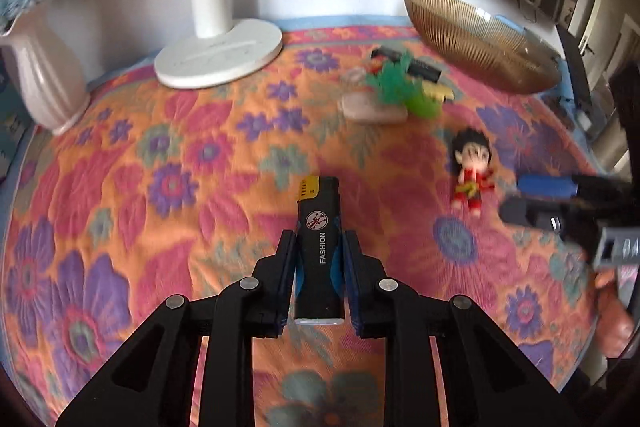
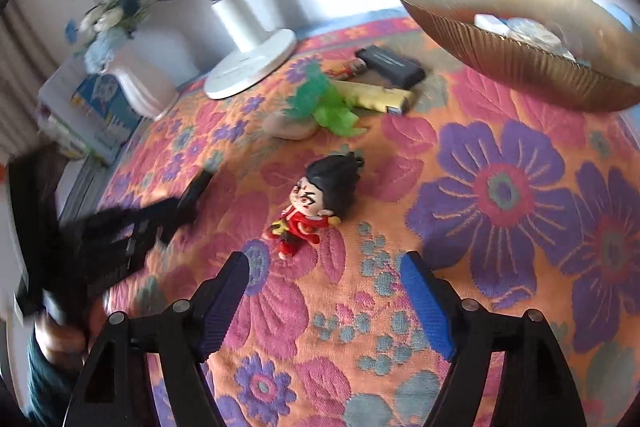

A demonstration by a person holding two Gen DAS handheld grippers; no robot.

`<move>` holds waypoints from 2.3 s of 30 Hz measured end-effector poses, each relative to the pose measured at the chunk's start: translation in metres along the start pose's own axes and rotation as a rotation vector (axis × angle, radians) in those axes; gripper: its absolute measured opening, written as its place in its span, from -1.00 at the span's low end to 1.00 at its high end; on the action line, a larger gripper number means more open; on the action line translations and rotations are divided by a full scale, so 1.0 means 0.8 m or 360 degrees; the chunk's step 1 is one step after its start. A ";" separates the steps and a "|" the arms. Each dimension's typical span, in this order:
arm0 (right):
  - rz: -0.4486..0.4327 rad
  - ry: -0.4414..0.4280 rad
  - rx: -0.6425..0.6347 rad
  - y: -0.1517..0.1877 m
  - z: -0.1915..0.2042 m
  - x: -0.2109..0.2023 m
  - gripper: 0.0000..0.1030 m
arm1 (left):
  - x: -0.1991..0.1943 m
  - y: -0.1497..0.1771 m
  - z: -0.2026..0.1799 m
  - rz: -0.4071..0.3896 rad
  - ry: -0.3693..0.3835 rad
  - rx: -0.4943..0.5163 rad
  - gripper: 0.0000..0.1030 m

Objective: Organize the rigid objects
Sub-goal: 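Grasp the black FASHION lighter with the left gripper while the right holds the boy figure, then carry lighter and boy figure into the amber bowl and open both grippers, then withdraw both tools from the bowl back over the remaining toys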

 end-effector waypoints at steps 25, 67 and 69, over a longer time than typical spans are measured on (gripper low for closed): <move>-0.0375 0.0317 -0.0029 -0.052 0.008 -0.059 -0.35 | -0.056 -0.067 -0.035 -0.0366 0.0075 0.0004 -0.61; -0.0522 0.0550 0.0377 -0.175 -0.199 -0.166 0.13 | -0.007 -0.262 -0.165 -0.0435 0.0296 0.0055 0.25; -0.0523 0.0528 0.0356 -0.169 -0.185 -0.171 0.14 | -0.018 -0.252 -0.151 -0.0428 0.0302 0.0043 0.25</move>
Point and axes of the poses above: each gripper's, at about its wrist camera, not at the fingertips, and x roughly the way its jaws point, z to its left, y to its underside, the point moved 7 cm from there along x, roughly the way its jaws point, and after that the axes turned 6 degrees about x, right-handed, at the moved point
